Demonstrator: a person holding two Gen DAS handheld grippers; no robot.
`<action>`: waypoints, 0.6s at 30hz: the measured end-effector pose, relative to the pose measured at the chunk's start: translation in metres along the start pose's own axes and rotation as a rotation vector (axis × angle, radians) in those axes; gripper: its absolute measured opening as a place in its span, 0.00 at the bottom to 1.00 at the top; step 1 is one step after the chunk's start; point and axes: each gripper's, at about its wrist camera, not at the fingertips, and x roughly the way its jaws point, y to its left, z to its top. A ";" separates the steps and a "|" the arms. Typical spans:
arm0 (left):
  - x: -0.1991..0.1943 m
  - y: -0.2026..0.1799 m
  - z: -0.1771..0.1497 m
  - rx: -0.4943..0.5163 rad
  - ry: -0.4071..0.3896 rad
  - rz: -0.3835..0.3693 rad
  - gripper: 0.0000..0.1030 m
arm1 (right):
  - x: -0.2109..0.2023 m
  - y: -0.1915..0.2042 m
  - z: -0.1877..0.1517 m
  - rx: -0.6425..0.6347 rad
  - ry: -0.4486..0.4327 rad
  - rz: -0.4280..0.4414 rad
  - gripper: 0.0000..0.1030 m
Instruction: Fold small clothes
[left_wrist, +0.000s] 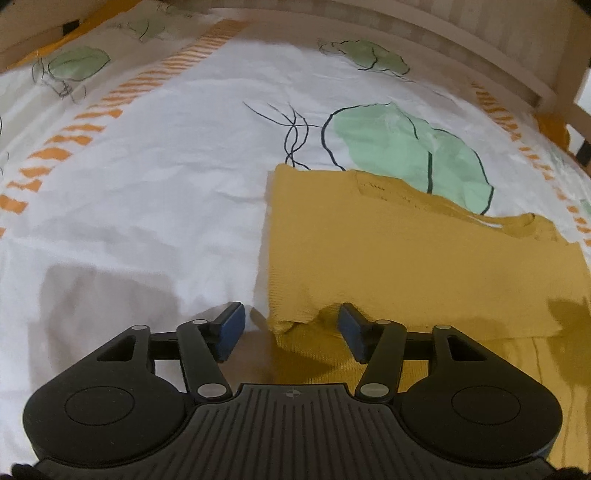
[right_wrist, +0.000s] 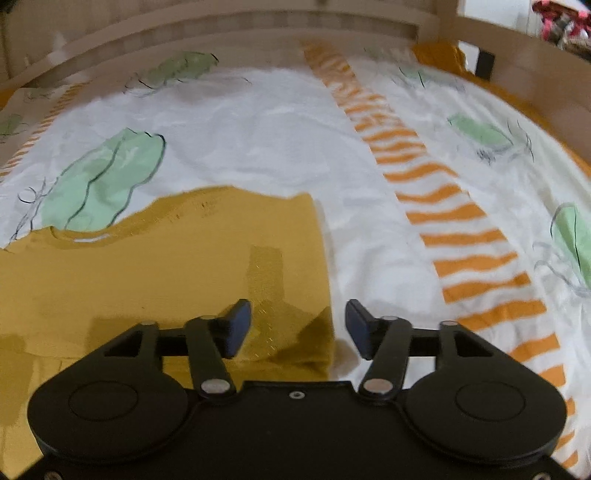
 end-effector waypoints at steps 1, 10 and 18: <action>0.000 0.000 0.000 -0.002 0.000 -0.002 0.56 | 0.000 0.002 0.000 -0.008 -0.006 0.008 0.68; 0.005 -0.015 -0.010 0.080 -0.021 0.015 0.74 | 0.021 0.002 -0.009 -0.004 0.069 0.030 0.89; -0.002 -0.023 -0.013 0.170 0.078 0.030 0.79 | 0.010 -0.010 -0.011 0.105 0.083 0.113 0.89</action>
